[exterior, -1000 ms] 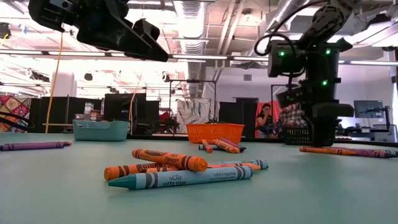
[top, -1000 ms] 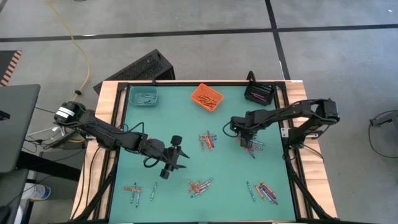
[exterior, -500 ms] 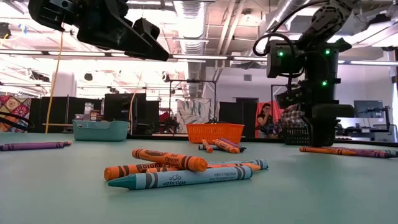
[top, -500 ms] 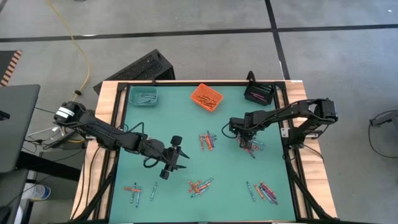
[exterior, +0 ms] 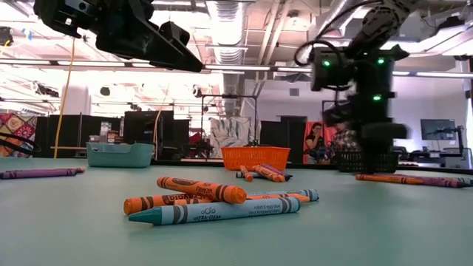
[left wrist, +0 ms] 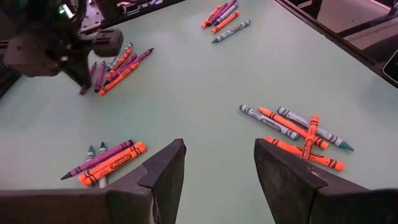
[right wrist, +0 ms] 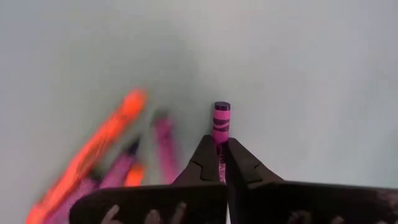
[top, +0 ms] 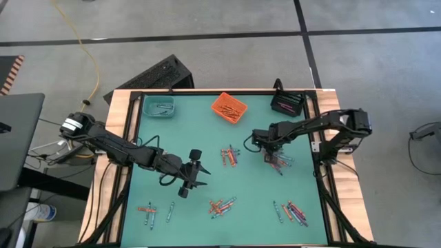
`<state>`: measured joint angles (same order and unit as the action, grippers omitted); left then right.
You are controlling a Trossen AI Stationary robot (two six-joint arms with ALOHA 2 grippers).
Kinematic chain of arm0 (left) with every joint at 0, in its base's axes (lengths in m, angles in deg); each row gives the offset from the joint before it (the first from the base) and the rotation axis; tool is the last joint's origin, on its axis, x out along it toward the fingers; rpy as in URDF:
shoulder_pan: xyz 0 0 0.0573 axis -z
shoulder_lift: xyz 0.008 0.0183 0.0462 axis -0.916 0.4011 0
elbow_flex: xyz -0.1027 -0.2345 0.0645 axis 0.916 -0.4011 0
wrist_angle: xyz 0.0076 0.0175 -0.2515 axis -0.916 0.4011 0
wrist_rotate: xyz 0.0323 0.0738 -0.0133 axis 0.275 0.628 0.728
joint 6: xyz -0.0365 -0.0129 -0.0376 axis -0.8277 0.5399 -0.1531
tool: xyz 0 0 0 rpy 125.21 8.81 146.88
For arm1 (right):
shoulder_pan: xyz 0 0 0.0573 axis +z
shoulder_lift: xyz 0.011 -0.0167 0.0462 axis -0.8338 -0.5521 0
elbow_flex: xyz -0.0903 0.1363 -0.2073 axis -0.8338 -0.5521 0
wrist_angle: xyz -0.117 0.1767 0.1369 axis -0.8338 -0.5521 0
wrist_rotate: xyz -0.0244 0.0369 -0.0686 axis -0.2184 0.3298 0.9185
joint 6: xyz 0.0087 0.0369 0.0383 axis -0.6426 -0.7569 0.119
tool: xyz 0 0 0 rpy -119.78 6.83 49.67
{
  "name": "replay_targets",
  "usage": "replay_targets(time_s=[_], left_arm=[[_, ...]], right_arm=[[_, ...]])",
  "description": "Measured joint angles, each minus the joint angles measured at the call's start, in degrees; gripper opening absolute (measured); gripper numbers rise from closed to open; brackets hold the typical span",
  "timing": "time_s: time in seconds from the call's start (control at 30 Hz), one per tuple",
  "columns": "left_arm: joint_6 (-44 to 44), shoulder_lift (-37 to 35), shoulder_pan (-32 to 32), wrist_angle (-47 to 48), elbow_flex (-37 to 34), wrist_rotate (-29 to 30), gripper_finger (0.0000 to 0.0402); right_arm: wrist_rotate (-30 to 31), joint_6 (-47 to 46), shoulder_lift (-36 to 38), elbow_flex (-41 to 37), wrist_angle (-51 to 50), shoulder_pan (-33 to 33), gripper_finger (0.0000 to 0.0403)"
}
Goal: Sort crayons
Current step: Put the violet crayon into the black bin
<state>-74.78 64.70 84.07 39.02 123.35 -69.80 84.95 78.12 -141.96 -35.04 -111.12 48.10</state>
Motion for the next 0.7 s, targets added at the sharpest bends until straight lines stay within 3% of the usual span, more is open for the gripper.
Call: replay_targets(time_s=[0.4,0.7], left_arm=[[-0.09,0.00,0.00,0.02,0.01,0.26,0.0183],[-0.19,0.00,0.00,-0.16,0.01,0.25,0.0183]], right_arm=[[5.89,2.98,0.16,8.61,-4.45,-2.61,0.0001],[8.91,7.76,0.21,12.81,-6.78,-9.45,0.0001]])
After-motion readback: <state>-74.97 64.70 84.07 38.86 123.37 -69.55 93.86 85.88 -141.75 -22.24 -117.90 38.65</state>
